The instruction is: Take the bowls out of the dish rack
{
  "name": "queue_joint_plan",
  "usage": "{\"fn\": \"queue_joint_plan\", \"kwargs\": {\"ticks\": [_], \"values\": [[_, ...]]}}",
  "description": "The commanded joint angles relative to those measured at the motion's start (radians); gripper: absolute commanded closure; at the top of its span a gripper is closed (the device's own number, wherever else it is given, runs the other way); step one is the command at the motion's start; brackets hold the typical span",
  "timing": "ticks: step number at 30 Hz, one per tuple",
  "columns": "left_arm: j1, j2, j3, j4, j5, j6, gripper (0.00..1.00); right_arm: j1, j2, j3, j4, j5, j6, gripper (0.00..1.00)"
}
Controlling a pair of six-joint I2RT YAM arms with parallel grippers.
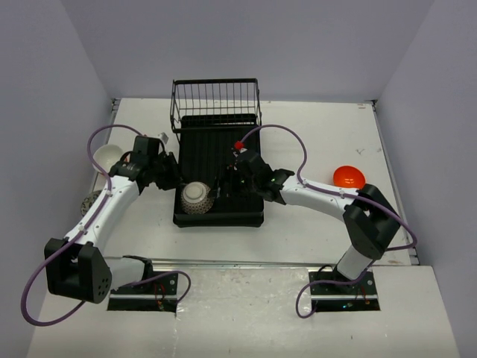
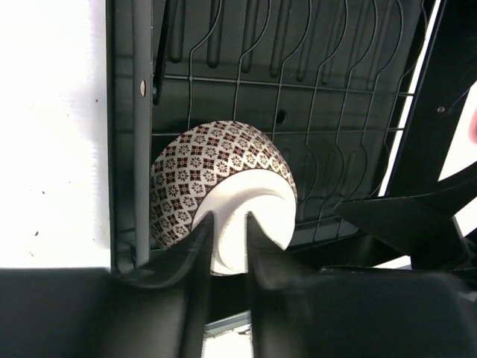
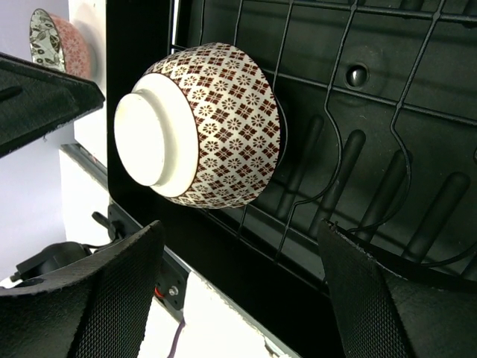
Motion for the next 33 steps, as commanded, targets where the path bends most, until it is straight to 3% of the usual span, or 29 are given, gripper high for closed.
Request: {"fn": "queue_joint_plan", "kwargs": {"ticks": [1,3,6,14,25,33], "values": [[-0.014,-0.004,0.004,-0.005,0.002,0.007,0.72,-0.001,-0.015,0.002,0.013,0.002,0.015,0.16],[-0.018,-0.006,0.004,-0.010,-0.004,0.012,0.59,-0.001,-0.020,-0.005,0.011,0.007,0.015,0.16],[-0.023,-0.011,0.002,-0.019,-0.023,0.012,0.52,-0.003,-0.026,-0.015,0.011,0.014,0.018,0.16],[-0.026,-0.027,-0.018,-0.041,-0.076,0.021,0.41,-0.003,-0.044,-0.041,0.005,0.017,0.024,0.15],[-0.026,-0.040,-0.077,-0.062,-0.142,0.038,0.40,-0.006,-0.058,-0.066,0.011,0.039,0.042,0.15],[-0.026,-0.063,-0.108,-0.093,-0.220,0.052,0.58,-0.015,-0.061,-0.063,0.011,0.036,0.048,0.15]]}}
